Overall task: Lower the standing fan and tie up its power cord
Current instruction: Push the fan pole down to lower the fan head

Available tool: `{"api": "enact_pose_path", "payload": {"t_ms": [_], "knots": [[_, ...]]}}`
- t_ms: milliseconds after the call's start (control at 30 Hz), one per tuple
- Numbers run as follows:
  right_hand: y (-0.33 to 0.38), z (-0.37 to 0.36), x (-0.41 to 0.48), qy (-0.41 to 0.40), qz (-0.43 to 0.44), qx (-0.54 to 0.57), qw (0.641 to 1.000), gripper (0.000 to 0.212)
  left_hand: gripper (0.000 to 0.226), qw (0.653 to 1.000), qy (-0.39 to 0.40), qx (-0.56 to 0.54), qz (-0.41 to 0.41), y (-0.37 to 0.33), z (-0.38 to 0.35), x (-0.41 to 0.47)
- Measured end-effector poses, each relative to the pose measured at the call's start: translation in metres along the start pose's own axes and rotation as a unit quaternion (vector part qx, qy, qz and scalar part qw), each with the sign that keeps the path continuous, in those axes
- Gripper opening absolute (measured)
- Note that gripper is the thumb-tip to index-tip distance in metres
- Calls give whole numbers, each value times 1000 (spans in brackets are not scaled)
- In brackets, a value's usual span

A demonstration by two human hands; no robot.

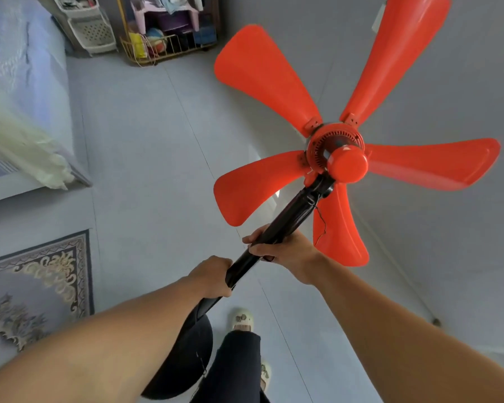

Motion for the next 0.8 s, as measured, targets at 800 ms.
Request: {"api": "enact_pose_path", "payload": {"t_ms": [800], "knots": [[203,269,291,59,4,-83,995,23,32,995,-52,-69,55,-92,187,381]]}}
Point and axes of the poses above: each hand's wrist, its own x-axis towards the middle knuckle, its own z-axis out of the back of the hand, y = z × x, the point moved 5 cm from there along x, towards the middle knuckle, and after that the axes turned 7 degrees about -z, right-handed, at the moved point
